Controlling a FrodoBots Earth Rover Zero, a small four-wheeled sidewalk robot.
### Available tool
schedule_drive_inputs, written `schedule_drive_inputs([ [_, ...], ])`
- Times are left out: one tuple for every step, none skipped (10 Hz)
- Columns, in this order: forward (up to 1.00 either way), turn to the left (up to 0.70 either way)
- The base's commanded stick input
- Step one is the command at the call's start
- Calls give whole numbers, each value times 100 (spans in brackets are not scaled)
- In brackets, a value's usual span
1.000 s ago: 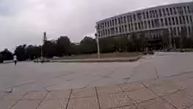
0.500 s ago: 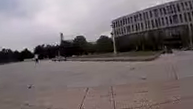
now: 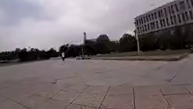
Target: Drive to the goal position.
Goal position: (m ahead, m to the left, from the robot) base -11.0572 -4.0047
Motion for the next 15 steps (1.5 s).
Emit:
schedule_drive_inputs([
  [70,14],
  [70,14],
  [70,14],
  [70,14],
  [70,14],
  [70,14],
  [70,14],
  [70,14],
  [70,14],
  [70,14],
  [70,14],
  [70,14],
  [70,14],
  [70,14],
  [70,14],
])
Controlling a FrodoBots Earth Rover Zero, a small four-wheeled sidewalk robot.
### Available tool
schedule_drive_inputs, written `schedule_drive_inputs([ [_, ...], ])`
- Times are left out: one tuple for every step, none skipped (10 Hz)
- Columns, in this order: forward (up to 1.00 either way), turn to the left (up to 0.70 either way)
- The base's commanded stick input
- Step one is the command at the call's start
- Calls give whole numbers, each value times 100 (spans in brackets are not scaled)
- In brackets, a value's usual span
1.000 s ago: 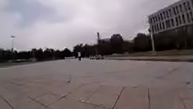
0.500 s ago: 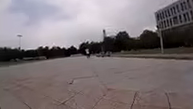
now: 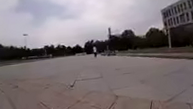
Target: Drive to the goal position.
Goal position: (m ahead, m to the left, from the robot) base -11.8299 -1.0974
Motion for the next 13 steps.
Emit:
schedule_drive_inputs([
  [70,14],
  [70,14],
  [70,14],
  [70,14],
  [70,14],
  [70,3],
  [70,0],
  [70,0],
  [70,0],
  [70,0],
  [70,0],
  [70,0],
  [70,0],
])
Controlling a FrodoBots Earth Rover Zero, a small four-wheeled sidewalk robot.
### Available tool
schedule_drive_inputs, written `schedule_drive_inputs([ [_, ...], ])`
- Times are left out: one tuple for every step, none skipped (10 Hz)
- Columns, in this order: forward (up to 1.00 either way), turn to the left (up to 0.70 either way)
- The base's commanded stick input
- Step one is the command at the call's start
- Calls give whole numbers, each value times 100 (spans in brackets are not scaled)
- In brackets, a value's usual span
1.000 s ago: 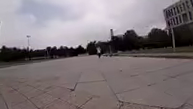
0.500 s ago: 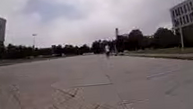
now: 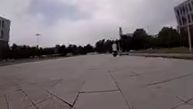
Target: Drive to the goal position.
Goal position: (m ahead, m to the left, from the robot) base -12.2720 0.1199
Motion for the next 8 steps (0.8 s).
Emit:
schedule_drive_inputs([
  [70,0],
  [70,0],
  [70,0],
  [70,0],
  [70,0],
  [70,0],
  [70,0],
  [70,0],
])
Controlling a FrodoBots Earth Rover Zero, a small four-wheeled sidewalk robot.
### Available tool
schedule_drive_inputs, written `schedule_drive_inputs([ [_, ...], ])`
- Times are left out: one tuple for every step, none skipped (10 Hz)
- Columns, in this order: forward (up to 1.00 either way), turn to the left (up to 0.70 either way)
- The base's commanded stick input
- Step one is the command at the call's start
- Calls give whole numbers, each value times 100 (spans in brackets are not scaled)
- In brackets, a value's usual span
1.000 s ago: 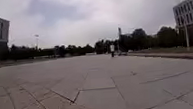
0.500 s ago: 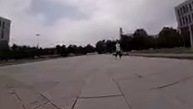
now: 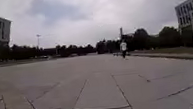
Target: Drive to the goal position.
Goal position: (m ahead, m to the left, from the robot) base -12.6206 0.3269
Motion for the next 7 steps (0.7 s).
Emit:
schedule_drive_inputs([
  [70,0],
  [70,0],
  [70,0],
  [70,0],
  [70,0],
  [70,0],
  [70,0],
])
